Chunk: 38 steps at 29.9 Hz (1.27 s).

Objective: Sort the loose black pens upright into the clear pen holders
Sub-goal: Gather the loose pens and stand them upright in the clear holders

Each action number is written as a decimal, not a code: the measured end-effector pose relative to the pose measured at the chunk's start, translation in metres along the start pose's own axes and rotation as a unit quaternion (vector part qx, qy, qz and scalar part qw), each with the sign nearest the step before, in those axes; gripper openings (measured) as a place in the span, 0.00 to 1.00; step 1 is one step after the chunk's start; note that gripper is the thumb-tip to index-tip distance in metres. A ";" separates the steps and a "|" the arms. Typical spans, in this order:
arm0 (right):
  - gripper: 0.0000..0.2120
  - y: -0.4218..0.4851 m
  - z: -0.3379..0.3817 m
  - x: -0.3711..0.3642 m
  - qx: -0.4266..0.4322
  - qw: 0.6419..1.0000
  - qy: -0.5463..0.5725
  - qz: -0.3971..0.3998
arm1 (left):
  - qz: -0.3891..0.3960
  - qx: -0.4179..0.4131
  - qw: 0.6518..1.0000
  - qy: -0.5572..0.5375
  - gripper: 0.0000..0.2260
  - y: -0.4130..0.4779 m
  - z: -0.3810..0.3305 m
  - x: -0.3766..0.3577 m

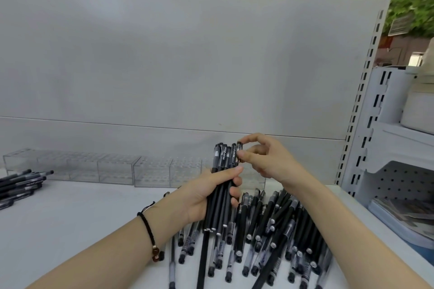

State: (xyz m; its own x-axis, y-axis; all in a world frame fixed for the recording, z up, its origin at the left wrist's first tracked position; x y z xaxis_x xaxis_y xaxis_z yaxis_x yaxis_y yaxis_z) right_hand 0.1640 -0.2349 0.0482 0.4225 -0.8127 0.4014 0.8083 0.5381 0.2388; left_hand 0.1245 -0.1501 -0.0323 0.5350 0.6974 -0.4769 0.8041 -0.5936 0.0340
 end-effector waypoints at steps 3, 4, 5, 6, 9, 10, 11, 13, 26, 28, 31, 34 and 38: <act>0.08 0.000 -0.013 0.012 -0.043 0.998 -0.036 -0.010 | -0.018 -0.015 0.999 -0.024 0.09 0.000 -0.005 0.004; 0.08 0.001 -0.020 0.017 -0.068 0.994 -0.084 -0.012 | -0.028 -0.019 0.999 -0.030 0.10 0.000 -0.008 0.007; 0.09 0.001 -0.028 0.020 -0.101 0.981 -0.164 -0.008 | -0.036 -0.024 0.998 -0.036 0.10 -0.001 -0.010 0.009; 0.10 0.002 -0.039 0.023 -0.140 0.956 -0.257 0.004 | -0.044 -0.030 0.998 -0.042 0.10 -0.002 -0.012 0.012; 0.17 0.000 -0.072 0.020 -0.245 0.881 -0.400 0.063 | -0.058 -0.046 0.996 -0.056 0.10 -0.005 -0.017 0.018; 0.20 -0.001 -0.078 0.018 -0.263 0.874 -0.401 0.081 | -0.061 -0.050 0.995 -0.057 0.10 -0.005 -0.018 0.020; 0.23 -0.003 -0.081 0.015 -0.271 0.872 -0.396 0.093 | -0.062 -0.051 0.995 -0.057 0.10 -0.005 -0.018 0.020; 0.28 -0.005 -0.078 0.013 -0.275 0.875 -0.386 0.106 | -0.061 -0.051 0.995 -0.058 0.10 -0.005 -0.018 0.020; 0.24 -0.011 -0.073 0.010 -0.279 0.882 -0.345 0.156 | -0.068 -0.046 0.995 -0.055 0.09 -0.006 -0.017 0.023; 0.23 -0.009 -0.064 0.015 -0.252 0.915 -0.293 0.113 | -0.067 -0.046 0.995 -0.059 0.10 -0.006 -0.016 0.023; 0.17 -0.008 -0.040 0.022 -0.161 0.980 -0.111 0.036 | -0.065 -0.041 0.995 -0.067 0.08 -0.005 -0.015 0.023; 0.17 -0.005 -0.023 0.016 -0.079 0.996 0.026 0.017 | -0.070 -0.038 0.994 -0.069 0.08 -0.005 -0.014 0.022; 0.17 -0.001 -0.009 -0.003 -0.028 0.997 0.069 0.001 | -0.039 -0.015 0.997 -0.063 0.08 -0.003 -0.010 0.012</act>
State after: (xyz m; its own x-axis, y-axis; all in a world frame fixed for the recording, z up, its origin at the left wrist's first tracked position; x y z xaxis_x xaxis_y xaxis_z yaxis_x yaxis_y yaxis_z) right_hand 0.1652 -0.2350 0.0386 0.4734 -0.8366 0.2756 0.8272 0.5298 0.1871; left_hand 0.1308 -0.1358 -0.0290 0.4350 0.6844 -0.5851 0.8508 -0.5251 0.0183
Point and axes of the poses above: each hand's wrist, its own y-axis towards the middle knuckle, its own x-axis out of the back of the hand, z = x × y, the point moved 10 cm from there along y, towards the middle knuckle, and after that the axes turned 13 degrees about z, right-handed, at the moved point
